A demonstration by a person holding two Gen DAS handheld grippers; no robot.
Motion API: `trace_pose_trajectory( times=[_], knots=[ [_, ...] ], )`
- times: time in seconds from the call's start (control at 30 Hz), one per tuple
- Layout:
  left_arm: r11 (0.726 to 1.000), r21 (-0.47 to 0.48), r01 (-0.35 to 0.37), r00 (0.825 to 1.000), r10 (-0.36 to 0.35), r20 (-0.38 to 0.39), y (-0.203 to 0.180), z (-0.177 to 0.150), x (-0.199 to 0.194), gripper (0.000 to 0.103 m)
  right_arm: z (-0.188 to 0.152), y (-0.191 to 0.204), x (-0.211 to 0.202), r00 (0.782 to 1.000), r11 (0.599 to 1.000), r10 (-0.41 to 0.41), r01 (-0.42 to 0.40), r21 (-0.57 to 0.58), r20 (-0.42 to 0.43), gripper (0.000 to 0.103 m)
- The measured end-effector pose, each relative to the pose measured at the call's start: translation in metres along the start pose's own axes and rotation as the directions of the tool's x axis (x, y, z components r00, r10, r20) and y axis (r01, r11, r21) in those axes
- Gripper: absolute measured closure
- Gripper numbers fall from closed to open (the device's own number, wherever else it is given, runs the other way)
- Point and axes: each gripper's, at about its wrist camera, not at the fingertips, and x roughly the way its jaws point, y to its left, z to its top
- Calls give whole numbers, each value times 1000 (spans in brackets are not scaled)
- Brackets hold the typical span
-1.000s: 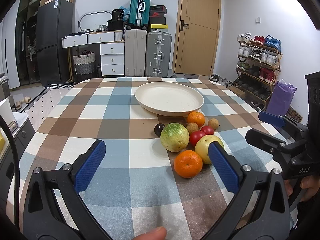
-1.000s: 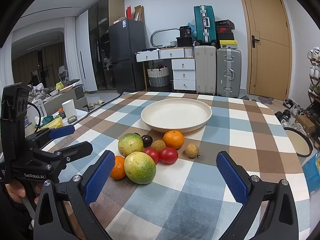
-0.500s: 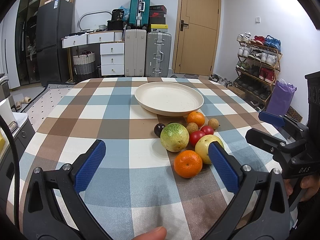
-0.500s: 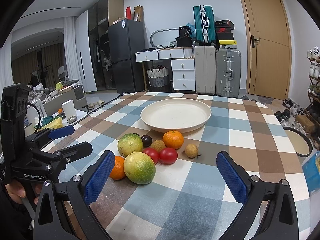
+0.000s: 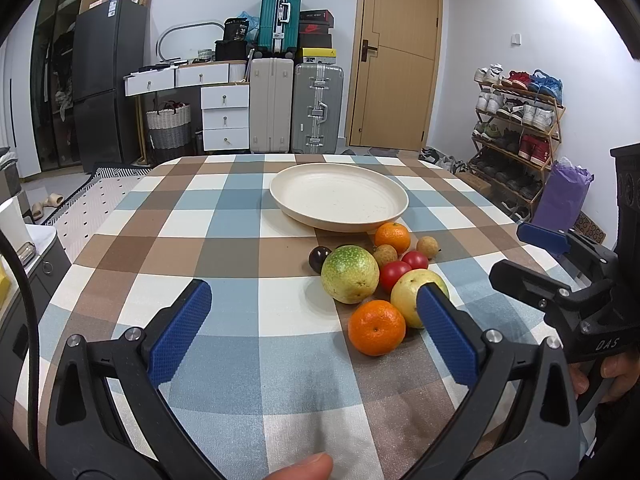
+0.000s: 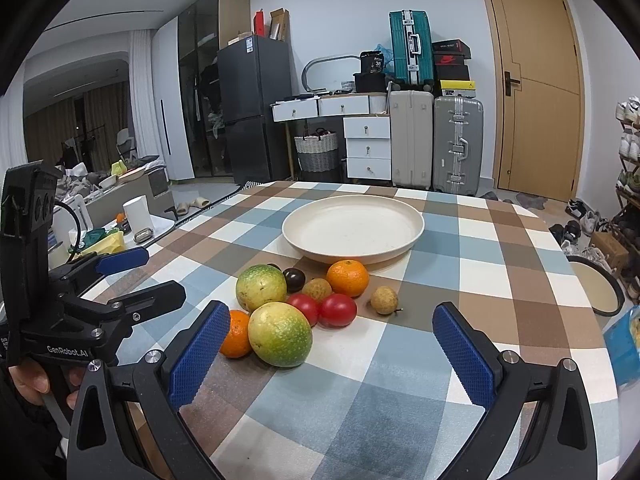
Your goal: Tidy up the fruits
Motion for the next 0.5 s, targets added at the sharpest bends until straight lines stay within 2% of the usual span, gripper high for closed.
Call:
trace_pose_trajectory(
  times=[0.33, 0.5],
  knots=[
    [1000, -8, -14, 1000, 14, -10, 8, -2, -1, 1, 1, -6, 9, 998, 999, -30, 32, 40, -54, 0],
    [1000, -19, 12, 998, -13, -62, 13, -5, 5, 1, 0, -9, 22, 990, 995, -67, 75, 61, -126, 0]
  ],
)
